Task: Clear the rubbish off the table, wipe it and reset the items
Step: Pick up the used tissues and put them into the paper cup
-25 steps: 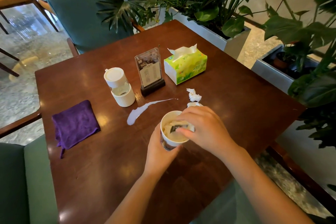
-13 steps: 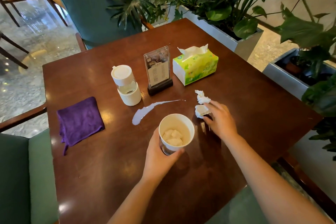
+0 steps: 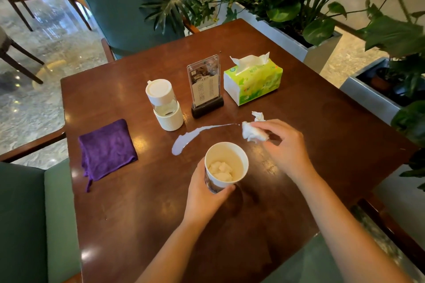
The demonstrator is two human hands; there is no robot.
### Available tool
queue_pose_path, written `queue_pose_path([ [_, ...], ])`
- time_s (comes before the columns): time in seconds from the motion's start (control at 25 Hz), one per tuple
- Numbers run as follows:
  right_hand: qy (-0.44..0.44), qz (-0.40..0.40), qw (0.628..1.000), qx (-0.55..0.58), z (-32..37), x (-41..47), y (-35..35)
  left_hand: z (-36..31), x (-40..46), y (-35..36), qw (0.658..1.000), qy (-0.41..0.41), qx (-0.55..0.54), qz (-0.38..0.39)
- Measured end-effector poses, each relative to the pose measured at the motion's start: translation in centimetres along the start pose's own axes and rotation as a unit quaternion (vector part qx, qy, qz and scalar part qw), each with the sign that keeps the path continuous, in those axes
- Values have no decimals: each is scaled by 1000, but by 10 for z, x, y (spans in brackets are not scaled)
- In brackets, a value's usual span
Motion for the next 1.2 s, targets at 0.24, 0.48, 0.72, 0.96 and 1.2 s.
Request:
queue_pose_path([
  [0.24,-214,154,942,-209,62,-24,23,-16,0,4,999,29,-24,3],
  [0.48,-219,212,933,-192,64,-33,37,-12,0,-3,1000,19,-23,-6],
  [0.72,40,62,982,-172,-34,10,20,6,2,-13,1000,-3,8,-14],
  [0.96,144,205,913,-322,-114,41,59,12,3,-27,999,-16,12,-34],
  [1.2,100,177,910,-360,-123,41,80,10,6,-36,999,-6,20,-37],
])
Point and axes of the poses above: each hand's wrist, its own x-axis towards the middle knuckle, its own y-axis out of the palm, z = x × y, the point moved 7 cm from there along x, towards the middle knuckle, and after that the axes turned 8 degrees about -x, right-handed, at the moved point
